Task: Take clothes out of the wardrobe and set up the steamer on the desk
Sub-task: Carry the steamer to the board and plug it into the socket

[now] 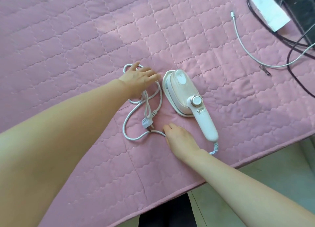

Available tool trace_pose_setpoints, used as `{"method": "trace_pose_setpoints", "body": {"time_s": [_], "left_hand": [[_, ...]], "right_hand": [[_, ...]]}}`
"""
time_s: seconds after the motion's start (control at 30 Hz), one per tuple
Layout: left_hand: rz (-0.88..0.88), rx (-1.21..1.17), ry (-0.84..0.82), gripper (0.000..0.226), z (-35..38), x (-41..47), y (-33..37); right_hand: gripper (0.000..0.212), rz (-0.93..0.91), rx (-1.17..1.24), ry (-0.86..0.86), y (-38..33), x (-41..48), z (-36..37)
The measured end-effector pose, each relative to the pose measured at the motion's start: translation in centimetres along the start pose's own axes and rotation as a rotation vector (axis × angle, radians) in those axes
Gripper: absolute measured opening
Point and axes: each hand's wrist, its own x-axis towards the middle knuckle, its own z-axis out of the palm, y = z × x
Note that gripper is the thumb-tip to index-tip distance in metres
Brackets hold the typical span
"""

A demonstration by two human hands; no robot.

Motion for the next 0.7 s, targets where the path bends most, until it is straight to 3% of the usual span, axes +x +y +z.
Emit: {"method": "trace_pose_setpoints", "body": {"time_s": [0.2,0.33,0.43,0.5,0.57,0.7], "left_hand": [[-0.192,-0.18,-0.006,0.042,1.0,-3.7,0.7],[-0.545,-0.501,0.035,0.023,3.6,-8.7,2.8],[-0.907,-0.904,0.062,0.021,5.2,-11.4,5.4],[-1.049,-1.134,0.106,0.016,5.9,-12.3,7.7],[-1.14,-1.357,0.13,0.008,5.6,-12.8,10.1],[-1.138,-1.617,0.1,0.016,4.6,-13.1,14.1]], "right_hand": [[0.024,0.049,0.057,-0.003,0.1,-0.4,0.5],[0.011,0.074,0.129,-0.01,0.0,-0.6,0.5],[0.005,0.127,0.231,0.02,-0.1,-0.9,0.8],[0.005,0.153,0.303,0.065,-0.4,-1.1,1.0],[0.006,0.163,0.364,0.123,-0.9,-1.4,0.9],[0.009,0.199,0.48,0.251,-1.5,-1.8,0.4]]}}
